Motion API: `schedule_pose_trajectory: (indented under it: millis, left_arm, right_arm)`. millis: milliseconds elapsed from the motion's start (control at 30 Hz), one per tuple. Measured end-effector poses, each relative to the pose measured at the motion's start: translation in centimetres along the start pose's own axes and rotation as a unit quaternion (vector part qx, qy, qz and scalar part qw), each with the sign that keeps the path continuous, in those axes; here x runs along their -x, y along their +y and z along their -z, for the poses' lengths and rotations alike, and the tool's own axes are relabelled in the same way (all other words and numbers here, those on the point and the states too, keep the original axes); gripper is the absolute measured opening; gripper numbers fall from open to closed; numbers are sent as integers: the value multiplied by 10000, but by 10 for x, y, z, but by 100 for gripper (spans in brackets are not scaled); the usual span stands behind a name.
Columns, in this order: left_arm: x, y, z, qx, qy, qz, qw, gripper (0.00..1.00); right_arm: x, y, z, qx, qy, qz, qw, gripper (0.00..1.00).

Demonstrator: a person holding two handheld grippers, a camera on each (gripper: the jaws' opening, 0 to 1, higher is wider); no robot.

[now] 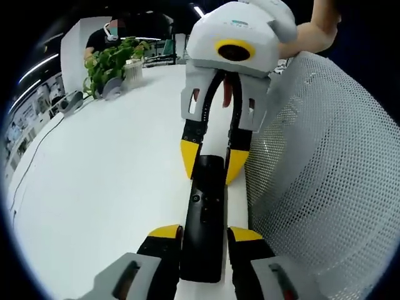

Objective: Press the specified remote control buttons in sequence, fully releasing each button before pressing the next.

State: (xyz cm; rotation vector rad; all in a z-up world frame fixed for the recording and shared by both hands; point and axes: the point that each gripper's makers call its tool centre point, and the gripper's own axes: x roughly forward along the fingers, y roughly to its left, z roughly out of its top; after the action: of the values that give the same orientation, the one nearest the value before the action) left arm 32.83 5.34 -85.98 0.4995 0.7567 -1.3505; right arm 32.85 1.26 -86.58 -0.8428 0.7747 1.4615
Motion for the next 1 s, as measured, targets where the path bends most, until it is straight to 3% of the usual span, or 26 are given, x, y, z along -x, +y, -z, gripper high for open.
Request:
schedule_pose_trajectory:
  millis: [167, 333, 433, 667, 800, 867, 933, 1000]
  left_arm:
    - [1, 5, -1, 371, -112, -120, 9992, 57]
    - [13, 19, -19, 610, -621, -471, 9951, 80]
    - [27, 30, -31, 761, -940, -802, 9894, 97]
    - [73, 54, -48, 1127, -1408, -1405, 9735, 100]
    - [113, 63, -68, 1285, -2056, -1908, 9512, 100]
    - [137, 65, -76, 1456, -2453, -2141, 9342, 100]
    - [154, 65, -82, 1463, -2725, -2326, 9221, 100]
    - [178, 65, -89, 1423, -3094, -2633, 9026, 100]
  right_arm:
    - [0, -2, 0, -244, -78, 2, 9997, 20]
    - [0, -3, 0, -286, -85, 18, 9996, 21]
    - [0, -3, 1, -303, -114, 30, 9995, 21]
    - [0, -3, 1, -298, -116, 34, 9995, 21]
    - [0, -3, 1, -320, -122, 44, 9994, 21]
    - [0, -3, 1, -334, -127, 40, 9994, 21]
    - [0, -3, 0, -343, -130, 41, 9993, 21]
    - [0, -3, 1, -353, -128, 39, 9993, 21]
